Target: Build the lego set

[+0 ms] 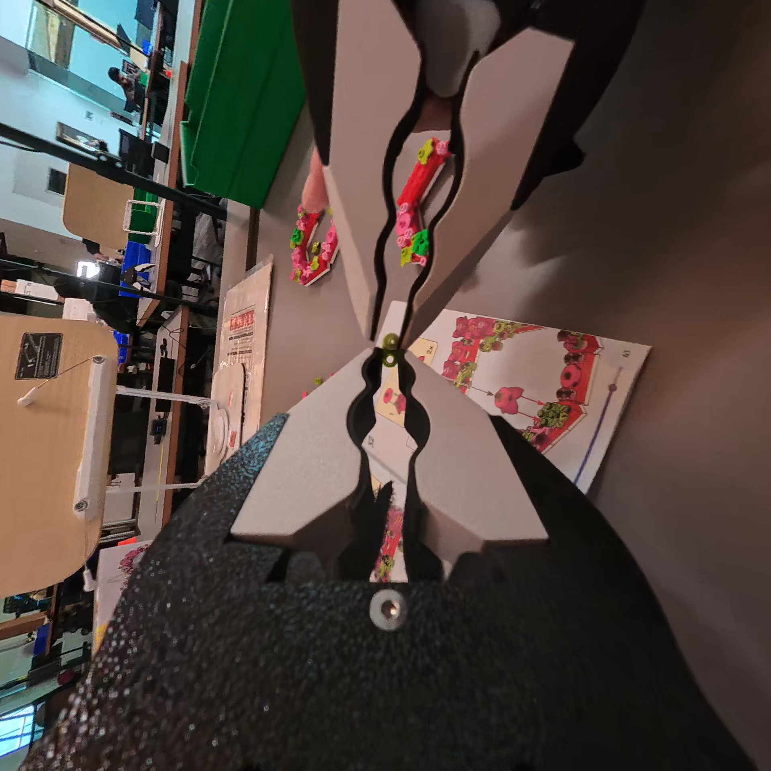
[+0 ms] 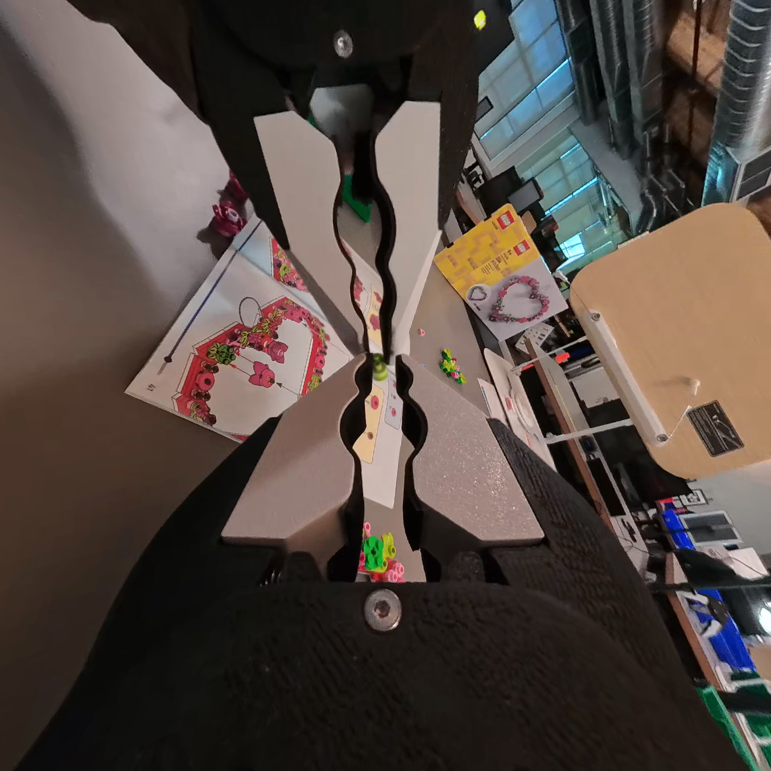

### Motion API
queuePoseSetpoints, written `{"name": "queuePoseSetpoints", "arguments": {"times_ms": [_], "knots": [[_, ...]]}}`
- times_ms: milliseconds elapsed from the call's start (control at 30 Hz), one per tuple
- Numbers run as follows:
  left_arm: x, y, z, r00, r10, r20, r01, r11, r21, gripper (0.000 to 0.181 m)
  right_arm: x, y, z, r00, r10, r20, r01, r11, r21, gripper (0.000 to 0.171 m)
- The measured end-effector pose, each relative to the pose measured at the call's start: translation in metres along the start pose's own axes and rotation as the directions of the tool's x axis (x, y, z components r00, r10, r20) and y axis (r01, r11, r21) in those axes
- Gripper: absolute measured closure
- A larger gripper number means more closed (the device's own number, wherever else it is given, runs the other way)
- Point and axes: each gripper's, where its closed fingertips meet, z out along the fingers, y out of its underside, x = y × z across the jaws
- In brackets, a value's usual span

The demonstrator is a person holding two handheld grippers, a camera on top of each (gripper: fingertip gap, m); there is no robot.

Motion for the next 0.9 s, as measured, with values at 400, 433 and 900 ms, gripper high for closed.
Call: {"name": "queuePoseSetpoints", "arguments": {"times_ms": [400, 433, 900], "knots": [[0.034, 0.009, -0.005, 0.991, -0.104, -0.082, 0.100, 0.994, -0.050, 0.176, -0.031, 0.001, 0.003, 0.988, -0.036, 0.152, 0.039, 0.999, -0.019, 0.151], [0.036, 0.009, -0.006, 0.990, -0.120, -0.079, 0.116, 0.992, -0.051, 0.176, -0.033, 0.000, 0.003, 0.986, -0.031, 0.163, 0.034, 0.999, -0.018, 0.147], [0.046, 0.012, -0.024, 0.879, -0.475, -0.028, 0.475, 0.880, -0.007, 0.177, -0.045, -0.006, 0.007, 0.962, -0.250, 0.109, 0.251, 0.968, 0.012, 0.146]]}}
